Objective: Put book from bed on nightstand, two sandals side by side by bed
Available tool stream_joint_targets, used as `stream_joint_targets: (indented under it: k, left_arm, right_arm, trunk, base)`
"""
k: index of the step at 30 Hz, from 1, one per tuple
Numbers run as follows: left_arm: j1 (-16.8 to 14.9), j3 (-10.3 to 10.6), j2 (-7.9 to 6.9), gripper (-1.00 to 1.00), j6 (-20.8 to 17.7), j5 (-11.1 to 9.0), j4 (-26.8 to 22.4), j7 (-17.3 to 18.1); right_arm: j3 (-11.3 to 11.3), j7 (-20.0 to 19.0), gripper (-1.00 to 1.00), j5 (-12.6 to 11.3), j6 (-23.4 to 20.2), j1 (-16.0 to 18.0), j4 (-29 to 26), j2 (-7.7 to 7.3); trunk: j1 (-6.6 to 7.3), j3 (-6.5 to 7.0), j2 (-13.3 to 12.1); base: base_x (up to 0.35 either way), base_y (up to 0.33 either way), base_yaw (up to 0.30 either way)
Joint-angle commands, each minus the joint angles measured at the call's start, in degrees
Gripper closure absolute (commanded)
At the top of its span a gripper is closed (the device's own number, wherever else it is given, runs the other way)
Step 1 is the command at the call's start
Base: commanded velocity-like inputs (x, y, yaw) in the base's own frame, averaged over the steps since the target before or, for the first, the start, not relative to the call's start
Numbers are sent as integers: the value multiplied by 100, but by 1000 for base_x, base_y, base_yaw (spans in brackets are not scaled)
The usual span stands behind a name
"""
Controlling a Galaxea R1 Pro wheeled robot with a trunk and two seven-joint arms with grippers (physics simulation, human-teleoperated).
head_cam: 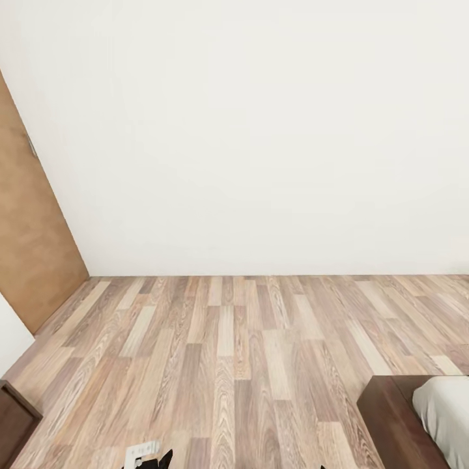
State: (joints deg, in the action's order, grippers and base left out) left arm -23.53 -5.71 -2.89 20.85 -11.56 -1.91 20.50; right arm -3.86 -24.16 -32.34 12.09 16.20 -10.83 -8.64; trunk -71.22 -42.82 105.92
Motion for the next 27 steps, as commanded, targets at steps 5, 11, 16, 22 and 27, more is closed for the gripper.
stream_joint_targets:
  k: [5, 11, 16, 22, 27]
  left_arm:
    - [-3, -44, -1, -100, -2, -22, 6, 51]
    - [-3, -44, -1, -100, -2, -22, 6, 51]
    - [-3, -44, -1, -100, -2, -22, 6, 51]
    - [-3, -44, -1, -100, -2, -22, 6, 51]
    - [-3, -44, -1, -100, -2, -22, 6, 51]
  right_arm:
    - [-42, -19, -100, -53, 22, 6, 11, 1]
    - [-41, -19, -100, -53, 22, 6, 11, 0]
    - [-39, -19, -100, -53, 22, 6, 11, 0]
    - [-36, -19, -100, -53, 22, 6, 11, -1]
    - [-36, -19, -100, -53, 22, 6, 11, 0]
  trunk:
    - [-3, -5, 2]
    - [-3, -5, 2]
    - [-3, -5, 2]
    - [-3, -5, 2]
    - [-3, -5, 2]
  base:
    - [321, 0, -227]
    - [242, 0, -56]
    - [162, 0, -5]
    - [296, 0, -1]
    - [322, 0, 0]
